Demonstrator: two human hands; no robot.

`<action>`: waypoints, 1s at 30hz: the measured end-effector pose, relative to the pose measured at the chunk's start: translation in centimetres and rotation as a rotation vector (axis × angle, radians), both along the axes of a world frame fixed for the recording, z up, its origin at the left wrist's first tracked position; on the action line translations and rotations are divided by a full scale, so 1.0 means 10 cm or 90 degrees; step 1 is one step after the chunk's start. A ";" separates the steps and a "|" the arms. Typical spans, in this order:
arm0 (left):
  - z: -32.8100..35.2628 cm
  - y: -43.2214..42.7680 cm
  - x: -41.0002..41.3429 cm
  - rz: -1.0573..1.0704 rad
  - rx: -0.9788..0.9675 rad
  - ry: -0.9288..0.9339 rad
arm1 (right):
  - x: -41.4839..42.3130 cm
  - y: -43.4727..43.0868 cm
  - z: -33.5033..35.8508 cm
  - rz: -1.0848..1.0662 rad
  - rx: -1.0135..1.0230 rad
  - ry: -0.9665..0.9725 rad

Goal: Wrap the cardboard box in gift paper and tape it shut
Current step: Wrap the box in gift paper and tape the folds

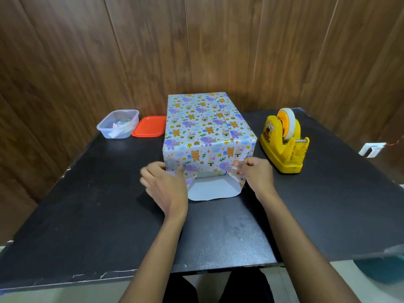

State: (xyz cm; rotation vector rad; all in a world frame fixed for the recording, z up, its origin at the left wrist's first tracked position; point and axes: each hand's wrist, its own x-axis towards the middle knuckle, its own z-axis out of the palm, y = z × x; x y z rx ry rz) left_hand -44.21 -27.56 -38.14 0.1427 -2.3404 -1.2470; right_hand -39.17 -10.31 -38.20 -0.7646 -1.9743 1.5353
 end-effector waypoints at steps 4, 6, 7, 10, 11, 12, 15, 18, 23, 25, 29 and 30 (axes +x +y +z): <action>0.09 0.04 -0.11 -0.094 -0.272 0.395 | 0.00 0.00 0.02 0.002 0.012 -0.011; 0.14 0.10 -0.26 -0.214 -0.473 0.468 | -0.01 0.00 0.02 0.003 0.021 -0.020; 0.14 0.12 -0.35 -0.256 -0.566 0.483 | -0.01 0.00 0.01 0.004 0.026 -0.027; 0.09 0.10 -0.54 -0.301 -0.707 0.466 | -0.04 0.03 -0.01 0.005 0.040 -0.046; 0.08 0.08 -0.57 -0.298 -0.718 0.460 | -0.04 0.04 -0.01 0.009 0.045 -0.051; 0.06 0.07 -0.58 -0.290 -0.721 0.463 | -0.04 0.04 -0.01 0.015 0.052 -0.057; 0.05 0.05 -0.58 -0.269 -0.736 0.475 | -0.04 0.05 -0.03 0.015 0.072 -0.067; 0.04 0.05 -0.59 -0.262 -0.743 0.515 | -0.05 0.06 -0.04 0.004 0.087 -0.075; 0.06 0.07 -0.59 -0.260 -0.757 0.551 | -0.06 0.05 -0.06 -0.008 0.137 -0.087; 0.08 0.07 -0.59 -0.269 -0.761 0.551 | -0.06 0.05 -0.06 -0.023 0.175 -0.101; 0.11 0.08 -0.56 -0.284 -0.792 0.535 | -0.05 0.11 -0.04 -0.024 0.189 -0.144; 0.12 0.08 -0.55 -0.287 -0.800 0.529 | -0.04 0.13 -0.04 -0.028 0.181 -0.156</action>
